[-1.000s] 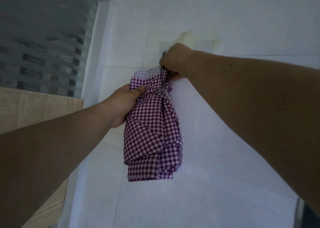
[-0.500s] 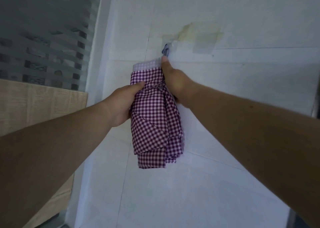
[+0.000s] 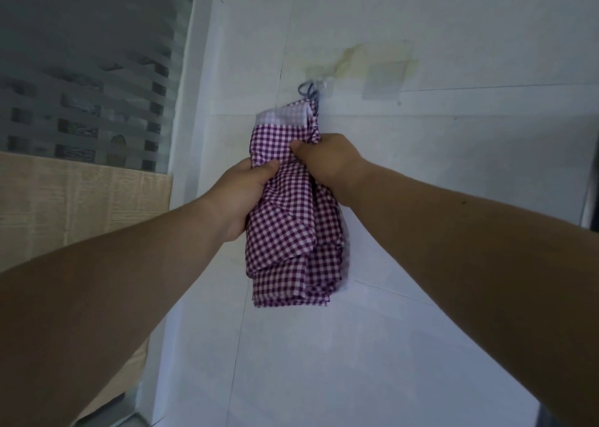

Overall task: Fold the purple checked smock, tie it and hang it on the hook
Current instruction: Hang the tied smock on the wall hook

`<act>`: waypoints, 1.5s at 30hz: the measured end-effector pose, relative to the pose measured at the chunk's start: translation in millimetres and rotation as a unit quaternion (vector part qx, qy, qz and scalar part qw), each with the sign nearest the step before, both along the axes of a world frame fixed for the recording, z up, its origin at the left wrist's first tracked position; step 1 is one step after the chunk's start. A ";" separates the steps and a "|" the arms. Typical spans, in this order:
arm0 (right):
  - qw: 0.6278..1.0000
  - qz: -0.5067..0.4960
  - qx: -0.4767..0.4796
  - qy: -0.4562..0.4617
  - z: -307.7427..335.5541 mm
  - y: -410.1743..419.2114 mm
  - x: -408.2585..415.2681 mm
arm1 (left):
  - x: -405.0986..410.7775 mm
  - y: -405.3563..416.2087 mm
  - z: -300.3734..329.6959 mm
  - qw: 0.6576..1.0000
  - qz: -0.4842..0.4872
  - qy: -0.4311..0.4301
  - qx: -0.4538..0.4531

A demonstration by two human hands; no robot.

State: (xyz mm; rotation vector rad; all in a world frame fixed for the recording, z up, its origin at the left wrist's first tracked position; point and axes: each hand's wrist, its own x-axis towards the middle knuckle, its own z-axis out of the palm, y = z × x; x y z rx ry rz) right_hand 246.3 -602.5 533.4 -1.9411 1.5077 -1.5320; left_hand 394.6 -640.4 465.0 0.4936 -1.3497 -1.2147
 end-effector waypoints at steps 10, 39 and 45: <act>0.998 -0.009 0.009 0.058 -13.4 0.2 -5.6 | 0.4 -1.6 -13.0 1.000 -0.009 -0.024 0.008; 0.984 0.005 0.165 0.061 -90.4 28.7 -15.0 | 18.3 13.8 -83.8 0.978 -0.066 -0.165 0.111; 0.947 0.031 0.314 0.058 -117.6 42.1 -25.7 | 36.0 26.7 -92.8 0.934 -0.126 -0.283 0.176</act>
